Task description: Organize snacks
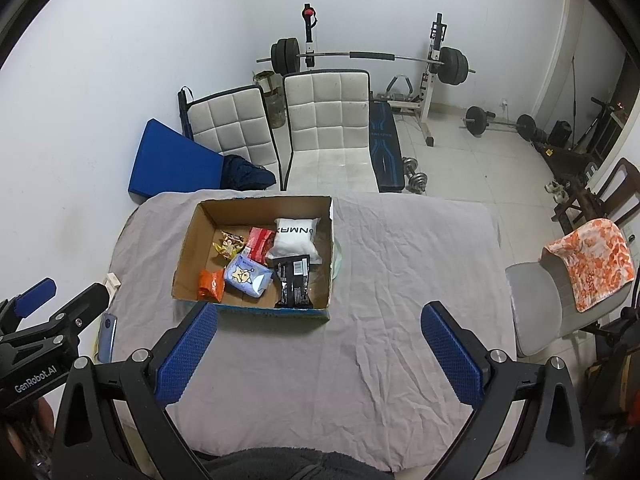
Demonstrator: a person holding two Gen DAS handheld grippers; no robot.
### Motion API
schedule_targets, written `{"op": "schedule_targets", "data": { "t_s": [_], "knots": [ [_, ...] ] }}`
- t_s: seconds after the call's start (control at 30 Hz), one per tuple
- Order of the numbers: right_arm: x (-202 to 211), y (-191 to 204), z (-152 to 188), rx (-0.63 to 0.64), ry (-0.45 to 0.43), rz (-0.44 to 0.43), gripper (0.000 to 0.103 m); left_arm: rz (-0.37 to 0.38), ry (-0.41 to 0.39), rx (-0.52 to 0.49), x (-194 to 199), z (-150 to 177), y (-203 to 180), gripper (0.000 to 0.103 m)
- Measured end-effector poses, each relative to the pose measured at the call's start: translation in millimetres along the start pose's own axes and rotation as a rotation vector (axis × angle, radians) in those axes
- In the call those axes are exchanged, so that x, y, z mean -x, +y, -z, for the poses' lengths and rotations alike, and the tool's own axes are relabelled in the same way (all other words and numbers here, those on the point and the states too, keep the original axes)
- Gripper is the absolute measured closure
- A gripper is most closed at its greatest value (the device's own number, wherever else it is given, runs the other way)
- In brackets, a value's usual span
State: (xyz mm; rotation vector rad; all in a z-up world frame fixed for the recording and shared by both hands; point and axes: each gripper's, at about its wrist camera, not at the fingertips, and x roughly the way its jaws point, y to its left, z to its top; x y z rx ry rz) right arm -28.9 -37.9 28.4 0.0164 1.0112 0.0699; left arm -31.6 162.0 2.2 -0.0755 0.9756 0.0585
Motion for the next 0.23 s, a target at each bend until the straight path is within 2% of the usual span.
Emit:
{"op": "schedule_targets", "data": {
  "t_s": [0.23],
  "knots": [
    [0.0, -0.8, 0.4, 0.001, -0.003, 0.000, 0.000, -0.007, -0.012, -0.001, 3.6, 1.9, -3.2, 0.000]
  ]
}}
